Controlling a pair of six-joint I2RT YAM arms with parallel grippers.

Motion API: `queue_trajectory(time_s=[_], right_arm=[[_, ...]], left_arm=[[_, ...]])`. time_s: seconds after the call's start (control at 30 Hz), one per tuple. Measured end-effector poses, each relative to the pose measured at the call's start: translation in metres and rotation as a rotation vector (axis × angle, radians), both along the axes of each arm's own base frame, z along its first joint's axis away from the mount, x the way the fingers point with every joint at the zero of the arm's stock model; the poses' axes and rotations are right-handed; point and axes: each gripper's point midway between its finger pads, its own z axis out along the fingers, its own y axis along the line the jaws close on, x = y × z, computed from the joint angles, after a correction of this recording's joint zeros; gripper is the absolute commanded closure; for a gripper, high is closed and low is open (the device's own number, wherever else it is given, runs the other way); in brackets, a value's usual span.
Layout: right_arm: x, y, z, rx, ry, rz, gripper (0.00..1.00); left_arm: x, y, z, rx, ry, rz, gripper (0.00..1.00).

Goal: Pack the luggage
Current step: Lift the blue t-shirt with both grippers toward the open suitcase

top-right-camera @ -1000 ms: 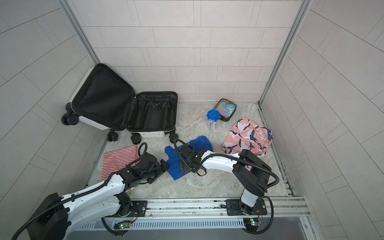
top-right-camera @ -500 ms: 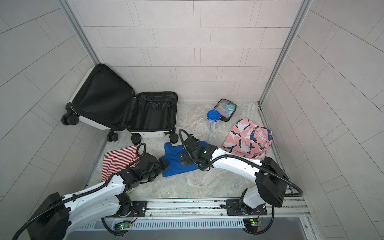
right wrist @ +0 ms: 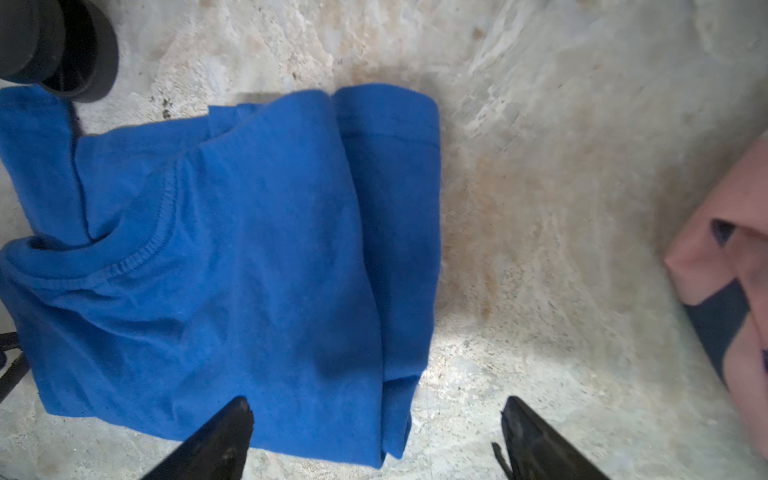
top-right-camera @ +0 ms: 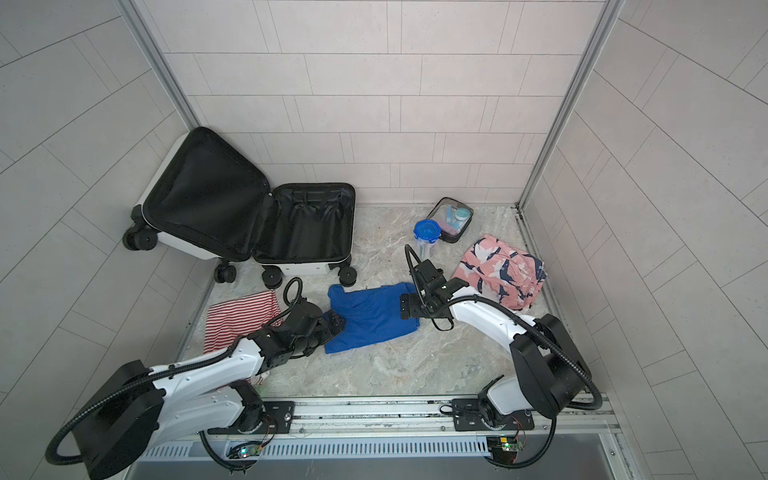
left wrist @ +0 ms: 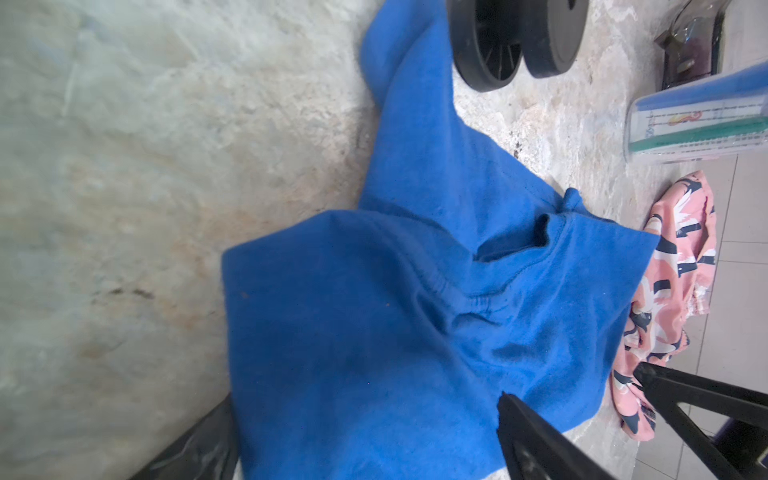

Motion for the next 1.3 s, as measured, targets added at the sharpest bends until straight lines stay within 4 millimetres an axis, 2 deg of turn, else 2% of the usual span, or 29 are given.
queue_trajectory(time_s=[0.27, 0.43, 0.53, 0.63, 0.7, 0.8, 0.9, 1.03, 1.17, 1.2, 1.3], right_arm=[[0.007, 0.006, -0.03, 0.038, 0.071, 0.004, 0.06], [0.014, 0.014, -0.032, 0.076, 0.06, 0.01, 0.09], [0.02, 0.021, -0.031, 0.11, 0.044, 0.009, 0.14], [0.024, 0.028, -0.031, 0.142, 0.038, 0.004, 0.28], [0.024, 0.032, -0.032, 0.155, 0.041, 0.003, 0.4], [0.021, 0.037, -0.033, 0.158, 0.05, 0.003, 0.52], [0.016, 0.041, -0.034, 0.155, 0.062, 0.003, 0.71], [0.011, 0.046, -0.03, 0.145, 0.069, 0.012, 0.88], [0.014, 0.055, -0.008, 0.155, 0.043, 0.03, 0.99], [0.015, 0.059, 0.0, 0.162, 0.03, 0.038, 1.0], [0.021, 0.069, 0.029, 0.191, -0.014, 0.057, 1.0]], left_arm=[[0.016, -0.008, -0.001, 0.03, -0.04, -0.033, 0.0], [0.024, -0.013, -0.002, 0.064, -0.059, -0.072, 0.01], [0.032, -0.022, -0.003, 0.076, -0.075, -0.105, 0.04], [0.041, -0.032, -0.003, 0.065, -0.101, -0.129, 0.08], [0.045, -0.037, -0.004, 0.053, -0.114, -0.139, 0.17], [0.046, -0.041, -0.007, 0.043, -0.11, -0.156, 0.36], [0.042, -0.041, -0.011, 0.048, -0.087, -0.175, 0.54], [0.035, -0.042, -0.014, 0.069, -0.035, -0.207, 0.77], [0.035, -0.047, -0.003, 0.075, -0.015, -0.242, 0.97], [0.036, -0.049, 0.004, 0.077, -0.019, -0.252, 1.0], [0.041, -0.053, 0.033, 0.071, -0.056, -0.267, 1.0]])
